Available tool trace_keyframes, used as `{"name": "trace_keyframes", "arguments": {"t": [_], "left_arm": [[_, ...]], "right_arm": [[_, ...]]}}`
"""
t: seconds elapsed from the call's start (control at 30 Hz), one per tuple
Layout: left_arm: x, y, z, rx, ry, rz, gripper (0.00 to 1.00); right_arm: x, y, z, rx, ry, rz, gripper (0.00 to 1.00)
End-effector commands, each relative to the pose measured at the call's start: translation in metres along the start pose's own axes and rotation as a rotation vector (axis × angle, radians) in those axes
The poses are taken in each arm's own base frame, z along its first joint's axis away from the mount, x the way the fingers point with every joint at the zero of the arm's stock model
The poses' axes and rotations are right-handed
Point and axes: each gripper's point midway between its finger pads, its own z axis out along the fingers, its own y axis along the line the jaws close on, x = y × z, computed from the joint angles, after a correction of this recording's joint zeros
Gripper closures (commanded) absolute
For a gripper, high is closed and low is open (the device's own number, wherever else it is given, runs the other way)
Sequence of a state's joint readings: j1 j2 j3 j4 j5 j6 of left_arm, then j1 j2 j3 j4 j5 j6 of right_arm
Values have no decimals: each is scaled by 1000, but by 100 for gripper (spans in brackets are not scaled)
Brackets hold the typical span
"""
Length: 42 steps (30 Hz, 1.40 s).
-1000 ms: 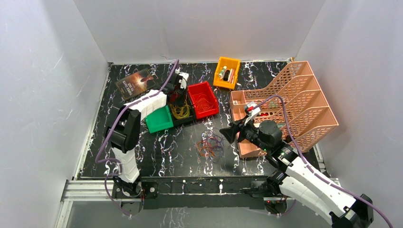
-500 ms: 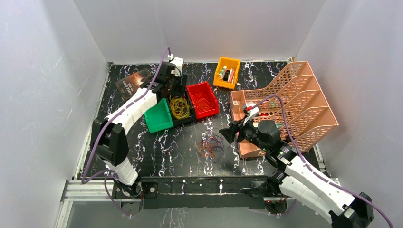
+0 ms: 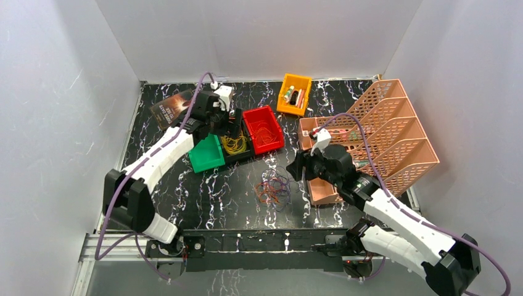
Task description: Untangle the cables
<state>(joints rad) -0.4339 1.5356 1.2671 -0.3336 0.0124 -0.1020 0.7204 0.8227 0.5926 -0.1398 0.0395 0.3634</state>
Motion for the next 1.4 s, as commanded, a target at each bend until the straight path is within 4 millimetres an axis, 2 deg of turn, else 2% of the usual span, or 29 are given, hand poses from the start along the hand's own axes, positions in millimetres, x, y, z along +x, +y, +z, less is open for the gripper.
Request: {"name": "trace_keyframes", "arguments": {"t": [0.0, 0.17, 0.4, 0.5, 0.6, 0.73, 0.8, 0.83, 0.97, 1.1, 1.27, 1.37], "left_arm": [[10, -12, -38, 67, -24, -71, 2], [32, -20, -58, 120, -36, -93, 2], [45, -37, -80, 232, -99, -85, 2], [56, -36, -83, 235, -89, -80, 2], [59, -36, -83, 237, -84, -69, 2], [60, -34, -86, 232, -89, -52, 2], [57, -33, -87, 225, -99, -49, 2], [55, -34, -87, 229, -108, -49, 2], [44, -39, -90, 261, -173, -48, 2], [32, -53, -98, 345, -276, -27, 2], [19, -73, -118, 486, -477, 35, 2], [8, -92, -140, 612, -647, 93, 2]], "right_arm": [[-10, -1, 1, 59, 56, 19, 31], [5, 11, 21, -16, 172, -20, 32], [23, 26, 45, -168, 314, -177, 32], [40, 15, 58, -150, 414, -250, 31], [51, 6, 67, -133, 458, -282, 32], [48, -6, 84, -76, 444, -319, 37], [43, -3, 88, -90, 423, -330, 67], [38, 0, 86, -104, 406, -330, 78], [20, 14, 72, -146, 339, -327, 100], [-3, 25, 51, -169, 271, -326, 100], [-40, 39, 21, -176, 202, -333, 100], [-65, 49, 7, -181, 147, -321, 100]]}}
